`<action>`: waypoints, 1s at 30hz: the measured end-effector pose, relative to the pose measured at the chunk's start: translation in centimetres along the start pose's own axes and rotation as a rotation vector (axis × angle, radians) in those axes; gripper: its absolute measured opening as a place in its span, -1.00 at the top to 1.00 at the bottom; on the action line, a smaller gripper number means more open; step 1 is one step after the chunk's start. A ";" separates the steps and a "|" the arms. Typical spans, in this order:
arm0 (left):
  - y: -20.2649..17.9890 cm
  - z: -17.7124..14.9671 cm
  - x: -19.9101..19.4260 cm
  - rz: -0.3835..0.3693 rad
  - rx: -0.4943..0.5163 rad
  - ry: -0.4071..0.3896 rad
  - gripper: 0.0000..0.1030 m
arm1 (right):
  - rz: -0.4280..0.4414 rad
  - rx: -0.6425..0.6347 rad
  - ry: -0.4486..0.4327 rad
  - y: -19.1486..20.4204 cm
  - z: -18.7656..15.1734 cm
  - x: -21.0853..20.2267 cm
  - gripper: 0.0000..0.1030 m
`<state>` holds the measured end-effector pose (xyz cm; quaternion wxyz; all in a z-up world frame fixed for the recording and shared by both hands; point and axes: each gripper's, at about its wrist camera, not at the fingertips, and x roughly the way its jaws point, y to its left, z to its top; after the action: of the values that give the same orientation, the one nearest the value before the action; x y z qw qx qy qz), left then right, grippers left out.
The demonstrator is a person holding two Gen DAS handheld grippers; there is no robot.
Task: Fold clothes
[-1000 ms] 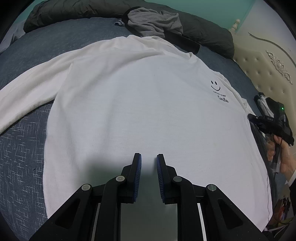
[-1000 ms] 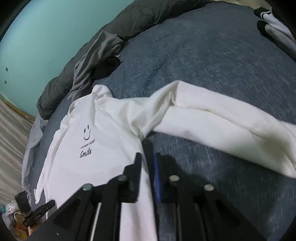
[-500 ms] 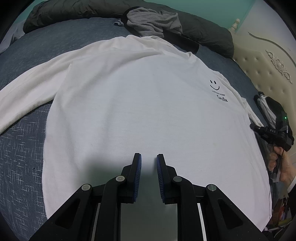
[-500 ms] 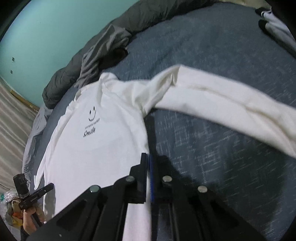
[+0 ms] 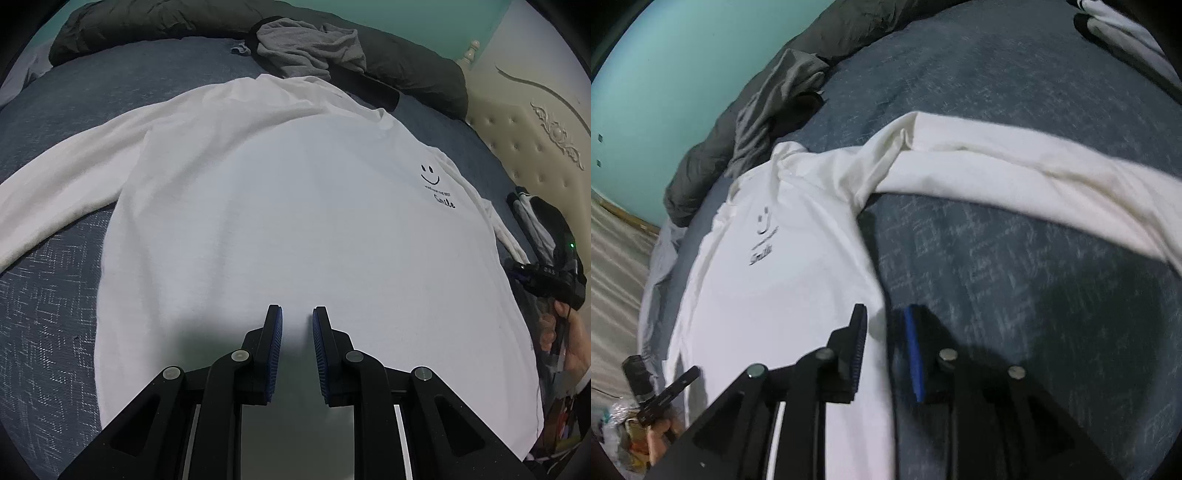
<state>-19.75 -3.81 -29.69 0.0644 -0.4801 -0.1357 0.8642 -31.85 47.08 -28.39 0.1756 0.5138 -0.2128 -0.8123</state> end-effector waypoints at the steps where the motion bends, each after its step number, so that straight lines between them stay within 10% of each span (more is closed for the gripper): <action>1: 0.0 0.0 0.0 0.000 0.000 0.000 0.64 | -0.002 -0.015 0.011 0.2 -0.3 0.0 0.60; 13: 0.8 0.4 -0.2 0.006 -0.017 -0.007 0.64 | -0.075 -0.032 -0.036 -0.6 -0.7 -1.3 0.99; 25: 2.6 2.6 -1.2 -0.008 -0.049 -0.040 0.64 | -0.047 -0.079 -0.090 2.2 3.0 -2.4 0.90; 30: 2.9 6.8 -0.5 0.005 -0.022 -0.043 0.58 | -0.038 -0.148 -0.092 5.1 6.6 -0.4 0.48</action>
<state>-25.16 -7.87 -26.76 0.0540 -0.4623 -0.1456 0.8730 -37.35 44.11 -22.87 0.1876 0.4656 -0.1500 -0.8518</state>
